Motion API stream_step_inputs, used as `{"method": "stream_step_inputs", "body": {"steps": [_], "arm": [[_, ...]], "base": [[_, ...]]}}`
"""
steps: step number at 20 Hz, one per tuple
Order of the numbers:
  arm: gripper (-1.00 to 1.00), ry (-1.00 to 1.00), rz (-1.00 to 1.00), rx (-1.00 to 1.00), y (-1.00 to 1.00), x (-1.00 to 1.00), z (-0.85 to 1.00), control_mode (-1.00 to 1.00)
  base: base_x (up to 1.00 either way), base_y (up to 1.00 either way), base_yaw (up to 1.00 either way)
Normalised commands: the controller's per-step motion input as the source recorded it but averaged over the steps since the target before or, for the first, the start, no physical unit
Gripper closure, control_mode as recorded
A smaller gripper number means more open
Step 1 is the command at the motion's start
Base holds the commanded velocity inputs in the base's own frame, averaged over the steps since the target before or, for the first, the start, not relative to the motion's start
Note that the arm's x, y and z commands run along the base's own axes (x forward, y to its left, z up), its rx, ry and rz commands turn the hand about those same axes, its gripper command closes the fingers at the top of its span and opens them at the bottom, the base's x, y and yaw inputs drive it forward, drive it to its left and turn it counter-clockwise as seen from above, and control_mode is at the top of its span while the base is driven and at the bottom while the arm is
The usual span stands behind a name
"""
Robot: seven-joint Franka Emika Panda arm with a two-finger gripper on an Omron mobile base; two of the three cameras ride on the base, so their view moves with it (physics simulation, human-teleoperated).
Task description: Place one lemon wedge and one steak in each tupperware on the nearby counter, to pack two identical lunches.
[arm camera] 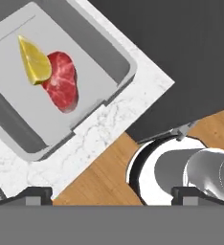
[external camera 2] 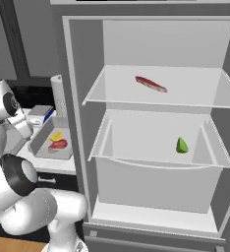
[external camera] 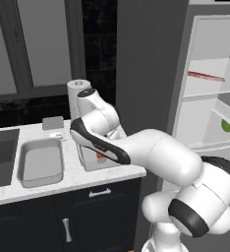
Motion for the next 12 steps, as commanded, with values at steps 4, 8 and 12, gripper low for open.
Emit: {"method": "stream_step_inputs", "body": {"steps": [4,8,12], "arm": [[-1.00,0.00,0.00,0.00,0.00,0.00,0.00,1.00],[-1.00,0.00,0.00,0.00,0.00,0.00,0.00,1.00],[-1.00,0.00,0.00,0.00,0.00,0.00,0.00,1.00]], "base": [[-1.00,-0.63,-0.03],[-0.76,-1.00,0.00],[0.10,-1.00,0.00]]}}
